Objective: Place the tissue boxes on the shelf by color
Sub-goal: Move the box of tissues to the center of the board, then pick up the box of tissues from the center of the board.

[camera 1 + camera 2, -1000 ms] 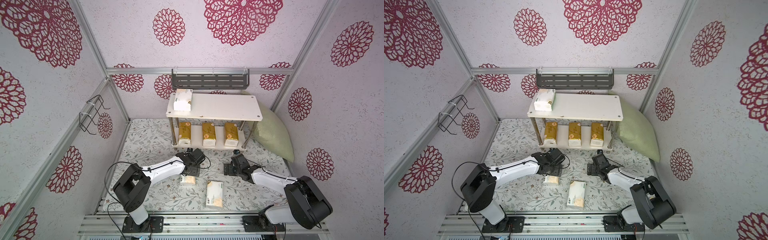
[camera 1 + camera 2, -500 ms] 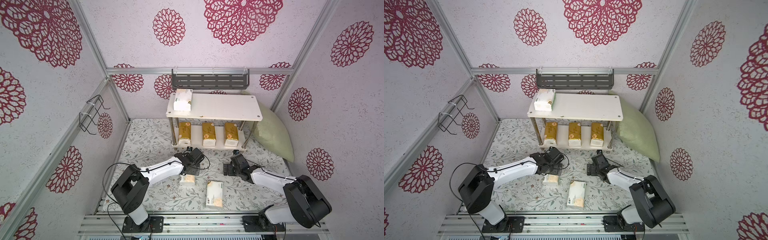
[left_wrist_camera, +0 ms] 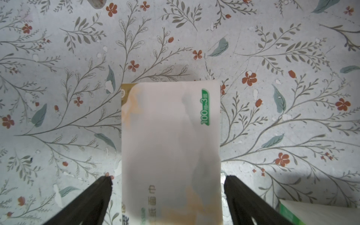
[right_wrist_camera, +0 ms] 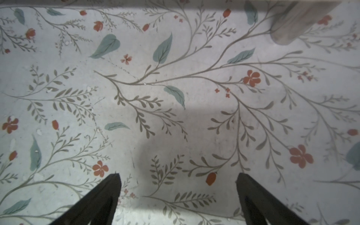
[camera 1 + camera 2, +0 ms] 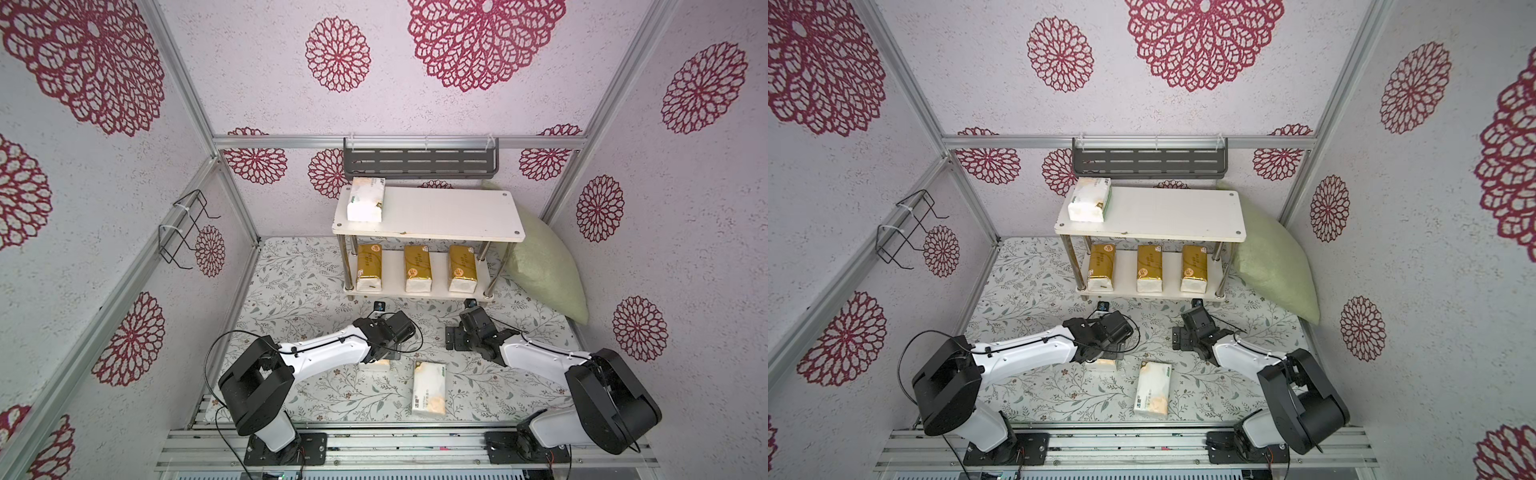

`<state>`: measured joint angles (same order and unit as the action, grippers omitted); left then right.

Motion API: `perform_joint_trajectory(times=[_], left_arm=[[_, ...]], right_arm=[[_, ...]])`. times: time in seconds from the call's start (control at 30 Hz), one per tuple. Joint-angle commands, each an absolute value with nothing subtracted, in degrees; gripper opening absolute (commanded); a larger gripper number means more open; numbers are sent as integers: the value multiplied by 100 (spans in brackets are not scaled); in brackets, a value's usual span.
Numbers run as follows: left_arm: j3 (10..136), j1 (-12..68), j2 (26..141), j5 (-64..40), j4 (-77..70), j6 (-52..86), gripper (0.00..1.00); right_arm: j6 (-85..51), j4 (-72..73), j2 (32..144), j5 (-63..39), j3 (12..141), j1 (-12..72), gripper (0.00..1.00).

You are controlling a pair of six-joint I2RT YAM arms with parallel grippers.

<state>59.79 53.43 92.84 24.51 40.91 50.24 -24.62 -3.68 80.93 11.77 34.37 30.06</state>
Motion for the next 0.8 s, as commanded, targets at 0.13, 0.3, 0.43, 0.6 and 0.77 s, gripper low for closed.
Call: perform_joint_trajectory(times=[0.13,0.3,0.43,0.6,0.77], left_arm=[[5524,5726,8814,2663,3922,5535,97],[5216,5870,8614,2779,3756,5759,97],[5010,5918,8596,2892,3524,5792,97],[4658,5933,8496,2799,2905,5678,97],[4460,5922,8402,2865,2739,5588,97]], right_arm=[[-2557,-354,8075,1248,3604,3065,99],[-2575,-327,8129,1253,3621,3097,99],[-2592,-333,8154,1266,3656,3129,99],[-2612,-358,8169,1293,3690,3184,99],[-2634,-352,8213,1309,3705,3226,99]])
